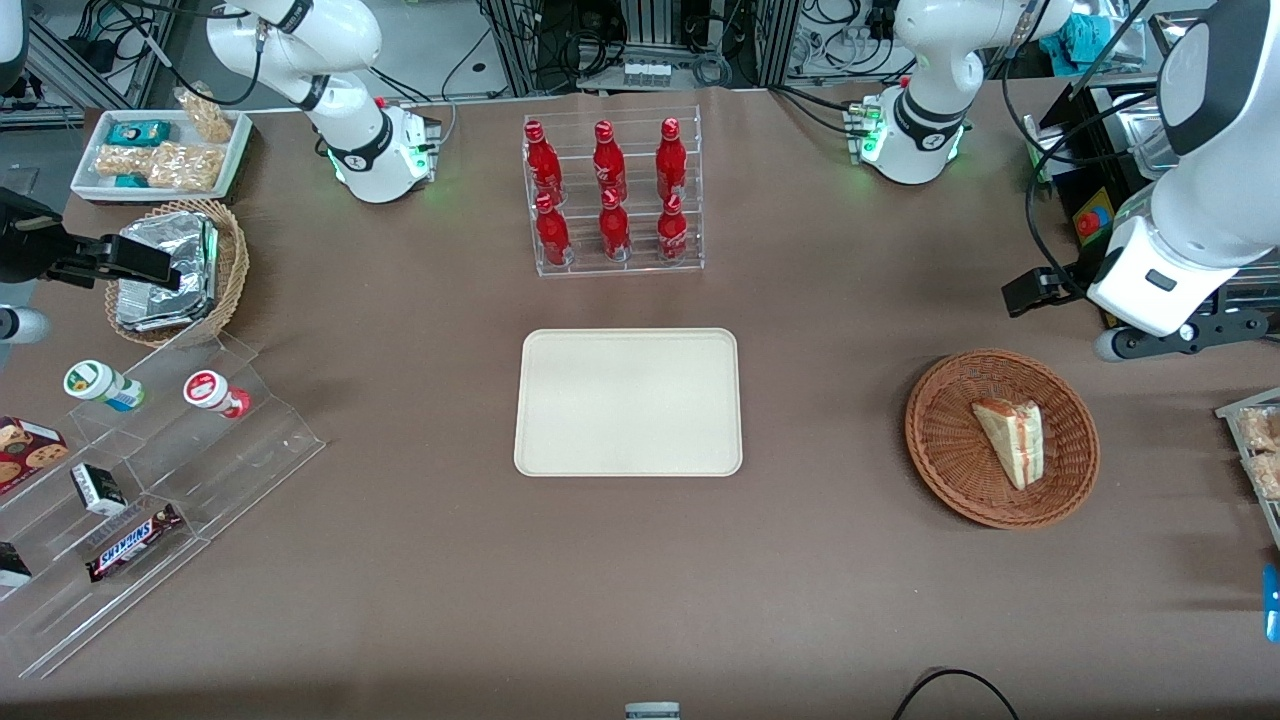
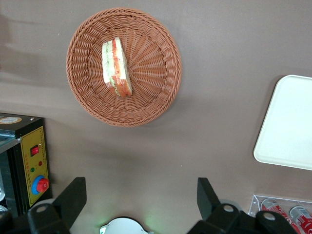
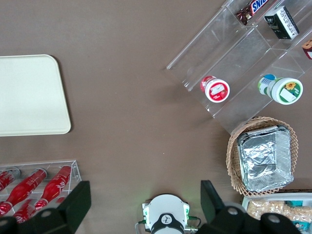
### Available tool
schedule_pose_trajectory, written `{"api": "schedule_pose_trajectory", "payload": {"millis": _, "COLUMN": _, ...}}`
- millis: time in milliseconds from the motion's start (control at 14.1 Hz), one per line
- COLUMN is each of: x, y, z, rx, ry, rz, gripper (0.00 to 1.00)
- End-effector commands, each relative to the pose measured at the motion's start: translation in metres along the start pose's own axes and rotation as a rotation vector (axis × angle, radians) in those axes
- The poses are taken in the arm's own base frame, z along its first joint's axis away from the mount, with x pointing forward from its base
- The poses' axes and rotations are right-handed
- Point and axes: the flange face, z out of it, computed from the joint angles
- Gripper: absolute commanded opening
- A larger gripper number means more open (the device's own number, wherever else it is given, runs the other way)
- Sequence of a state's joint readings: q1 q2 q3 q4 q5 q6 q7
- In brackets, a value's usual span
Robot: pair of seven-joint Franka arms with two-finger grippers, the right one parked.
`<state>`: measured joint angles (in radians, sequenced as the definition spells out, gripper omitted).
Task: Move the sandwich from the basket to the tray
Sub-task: 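Lower the open left gripper over the wrapped sandwich in the wicker basket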
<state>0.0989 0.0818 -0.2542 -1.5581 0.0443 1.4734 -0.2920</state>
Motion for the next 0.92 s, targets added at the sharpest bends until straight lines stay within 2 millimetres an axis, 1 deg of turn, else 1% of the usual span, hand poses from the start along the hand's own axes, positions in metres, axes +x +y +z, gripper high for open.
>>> {"api": "schedule_pose_trajectory", "payload": {"millis": 0, "x": 0.001, "y": 0.000, "z": -0.003, "rx": 0.010, "ry": 0.009, "rz": -0.009, "gripper": 1.00}}
{"api": "schedule_pose_trajectory", "payload": {"millis": 283, "x": 0.002, "y": -0.003, "z": -0.002, "rx": 0.003, "ry": 0.005, "rz": -0.017, "gripper": 1.00}}
{"api": "schedule_pose_trajectory", "payload": {"millis": 425, "x": 0.002, "y": -0.007, "z": 0.005, "rx": 0.012, "ry": -0.016, "rz": -0.019, "gripper": 1.00}}
{"api": "schedule_pose_trajectory", "payload": {"millis": 496, "x": 0.005, "y": -0.009, "z": 0.015, "rx": 0.016, "ry": -0.041, "rz": -0.026, "gripper": 1.00}}
{"api": "schedule_pose_trajectory", "payload": {"millis": 638, "x": 0.007, "y": -0.010, "z": 0.049, "rx": 0.042, "ry": -0.100, "rz": -0.024, "gripper": 1.00}}
{"api": "schedule_pose_trajectory", "payload": {"millis": 709, "x": 0.008, "y": -0.011, "z": 0.065, "rx": 0.048, "ry": -0.102, "rz": -0.027, "gripper": 1.00}}
{"api": "schedule_pose_trajectory", "payload": {"millis": 850, "x": 0.015, "y": -0.020, "z": 0.108, "rx": 0.060, "ry": -0.053, "rz": -0.037, "gripper": 1.00}}
